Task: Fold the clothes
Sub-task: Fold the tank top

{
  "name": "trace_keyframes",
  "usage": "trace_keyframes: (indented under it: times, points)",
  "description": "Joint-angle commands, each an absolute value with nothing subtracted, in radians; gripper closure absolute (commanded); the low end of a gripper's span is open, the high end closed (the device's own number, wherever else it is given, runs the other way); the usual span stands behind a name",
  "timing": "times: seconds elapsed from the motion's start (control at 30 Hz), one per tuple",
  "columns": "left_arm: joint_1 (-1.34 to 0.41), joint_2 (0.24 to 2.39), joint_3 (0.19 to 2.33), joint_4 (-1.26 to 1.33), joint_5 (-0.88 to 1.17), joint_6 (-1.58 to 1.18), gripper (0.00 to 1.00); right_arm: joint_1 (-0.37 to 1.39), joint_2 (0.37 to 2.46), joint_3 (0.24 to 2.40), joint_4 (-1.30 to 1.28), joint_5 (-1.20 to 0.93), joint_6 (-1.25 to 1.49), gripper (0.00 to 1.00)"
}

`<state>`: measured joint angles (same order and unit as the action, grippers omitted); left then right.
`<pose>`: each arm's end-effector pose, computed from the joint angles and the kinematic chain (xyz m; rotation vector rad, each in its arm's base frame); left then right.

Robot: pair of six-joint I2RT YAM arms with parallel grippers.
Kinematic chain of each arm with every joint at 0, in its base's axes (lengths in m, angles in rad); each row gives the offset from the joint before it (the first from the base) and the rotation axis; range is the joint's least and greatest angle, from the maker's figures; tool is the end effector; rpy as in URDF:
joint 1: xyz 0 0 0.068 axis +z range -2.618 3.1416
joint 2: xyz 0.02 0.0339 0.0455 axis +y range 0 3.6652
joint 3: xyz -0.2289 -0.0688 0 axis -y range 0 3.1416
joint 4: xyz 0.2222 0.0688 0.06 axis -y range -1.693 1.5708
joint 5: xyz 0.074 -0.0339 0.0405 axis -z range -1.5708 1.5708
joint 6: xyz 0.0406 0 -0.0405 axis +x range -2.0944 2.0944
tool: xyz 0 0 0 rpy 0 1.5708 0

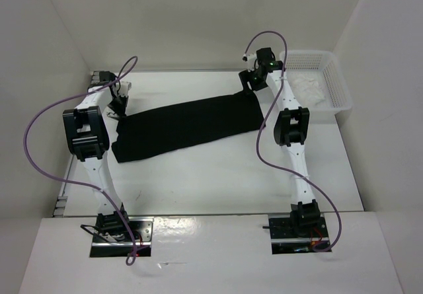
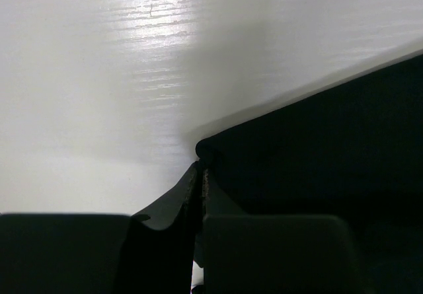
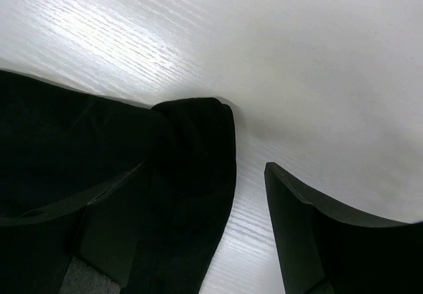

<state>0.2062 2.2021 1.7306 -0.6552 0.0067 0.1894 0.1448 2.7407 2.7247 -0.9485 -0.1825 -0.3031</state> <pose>0.4205 0.0877 0.1473 -0.0207 2.7026 0.1110 0.5123 0.0822 0.1656 -0.6297 2.4399 0.1675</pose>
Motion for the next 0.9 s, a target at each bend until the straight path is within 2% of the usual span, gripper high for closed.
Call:
trace_keyframes:
  times: [0.0, 0.17, 0.2, 0.33, 0.87]
  points:
    - [0.213, 2.178, 1.700, -0.719, -0.009, 0.215, 0.94, 0.144, 2.749, 2.773, -0.962, -0.213, -0.285, 0.23]
    - [0.213, 2.169, 1.700, -0.729, -0.009, 0.215, 0.94, 0.144, 2.769, 2.786, -0.951, -0.213, -0.285, 0.23]
    - [0.213, 2.169, 1.700, -0.729, -0.009, 0.215, 0.94, 0.153, 2.779, 2.796, -0.951, -0.213, -0.285, 0.27]
    - [0.213, 2.169, 1.690, -0.738, -0.009, 0.215, 0.94, 0.153, 2.790, 2.818, -0.951, -0.236, -0.285, 0.32]
    - [0.222, 2.131, 1.663, -0.747, -0.018, 0.215, 0.94, 0.172, 2.839, 2.867, -0.931, -0.245, -0.285, 0.33]
